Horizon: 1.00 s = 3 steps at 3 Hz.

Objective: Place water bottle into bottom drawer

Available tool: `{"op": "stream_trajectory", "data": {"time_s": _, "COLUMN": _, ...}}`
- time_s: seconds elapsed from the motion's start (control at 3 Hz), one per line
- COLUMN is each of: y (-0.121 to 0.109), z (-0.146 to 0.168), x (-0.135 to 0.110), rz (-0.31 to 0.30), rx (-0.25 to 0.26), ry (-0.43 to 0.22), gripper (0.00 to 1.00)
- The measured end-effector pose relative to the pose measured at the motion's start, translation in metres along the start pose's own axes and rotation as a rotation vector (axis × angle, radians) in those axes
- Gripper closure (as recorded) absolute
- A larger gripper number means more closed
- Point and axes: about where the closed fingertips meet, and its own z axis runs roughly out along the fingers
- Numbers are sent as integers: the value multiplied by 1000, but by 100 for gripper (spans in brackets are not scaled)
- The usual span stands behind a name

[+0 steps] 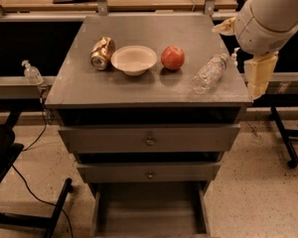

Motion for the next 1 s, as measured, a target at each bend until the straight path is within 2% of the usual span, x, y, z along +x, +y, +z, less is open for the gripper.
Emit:
{"op": "stream_trajectory", "data": {"time_s": 0.33, "y": -3, "z": 11, "x": 1, "rz": -53, "rx": -14, "ry": 18, "gripper": 0}}
{"op": "stream_trajectory", "data": {"time_s": 1.0, "y": -29, "z": 50, "x": 10, "rz": -258, "rx": -3, "ry": -51, "gripper": 0}}
